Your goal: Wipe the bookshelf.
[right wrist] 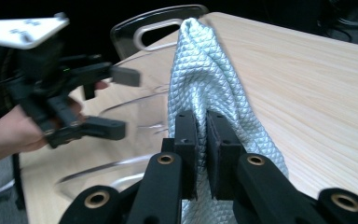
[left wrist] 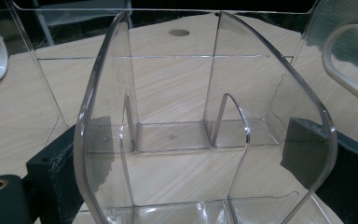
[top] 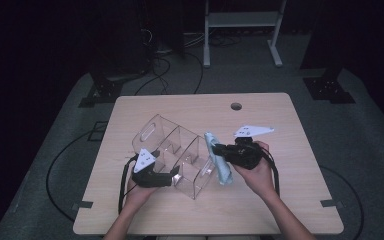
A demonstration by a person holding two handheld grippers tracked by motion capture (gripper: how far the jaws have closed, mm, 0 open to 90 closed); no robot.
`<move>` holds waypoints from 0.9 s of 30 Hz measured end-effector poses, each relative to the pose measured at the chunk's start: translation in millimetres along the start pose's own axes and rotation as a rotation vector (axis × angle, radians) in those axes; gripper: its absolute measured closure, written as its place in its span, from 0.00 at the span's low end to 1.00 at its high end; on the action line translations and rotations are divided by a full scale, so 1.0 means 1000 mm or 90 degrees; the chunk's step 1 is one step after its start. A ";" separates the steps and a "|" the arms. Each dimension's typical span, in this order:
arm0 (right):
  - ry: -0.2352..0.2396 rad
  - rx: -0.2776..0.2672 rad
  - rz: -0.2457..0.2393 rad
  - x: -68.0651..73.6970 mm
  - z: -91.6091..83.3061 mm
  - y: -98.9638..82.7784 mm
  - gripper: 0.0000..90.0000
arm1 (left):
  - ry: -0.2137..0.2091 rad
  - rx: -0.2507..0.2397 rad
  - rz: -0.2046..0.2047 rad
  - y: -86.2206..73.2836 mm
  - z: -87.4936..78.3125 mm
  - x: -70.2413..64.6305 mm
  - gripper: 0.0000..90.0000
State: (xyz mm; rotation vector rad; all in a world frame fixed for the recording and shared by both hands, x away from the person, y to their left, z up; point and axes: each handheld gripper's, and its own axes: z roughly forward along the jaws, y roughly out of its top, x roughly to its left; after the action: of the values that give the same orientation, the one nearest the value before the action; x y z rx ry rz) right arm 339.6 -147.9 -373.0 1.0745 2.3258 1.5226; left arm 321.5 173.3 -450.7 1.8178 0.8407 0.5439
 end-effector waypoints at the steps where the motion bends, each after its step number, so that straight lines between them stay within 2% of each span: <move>1: 0.000 0.000 0.000 0.000 0.000 0.000 0.92 | 0.000 -0.001 0.000 0.000 0.000 0.000 0.05; 7: 0.021 -0.002 0.038 -0.017 0.001 -0.007 0.92 | 0.001 -0.001 0.000 0.000 0.000 0.000 0.05; 11: 0.007 0.005 0.042 -0.024 0.001 -0.013 0.92 | 0.000 0.000 0.002 0.000 0.000 0.000 0.05; 15: 0.006 0.007 0.061 -0.031 0.003 -0.021 0.92 | 0.000 -0.001 0.002 0.000 0.000 0.000 0.05; 21: 0.001 0.018 0.080 -0.040 0.015 -0.039 0.92 | 0.000 0.000 0.002 0.000 0.000 0.000 0.05; 23: 0.003 0.029 0.093 -0.043 0.022 -0.046 0.92 | 0.001 -0.001 0.001 0.000 0.000 0.000 0.05; 27: -0.004 0.046 0.100 -0.046 0.028 -0.054 0.93 | 0.000 -0.001 0.001 0.000 0.001 0.000 0.05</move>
State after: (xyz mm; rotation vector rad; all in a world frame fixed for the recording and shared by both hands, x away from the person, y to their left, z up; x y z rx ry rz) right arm 361.4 -168.7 -443.0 1.3063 2.3585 1.4939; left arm 322.1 173.0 -450.8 1.8168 0.8389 0.5452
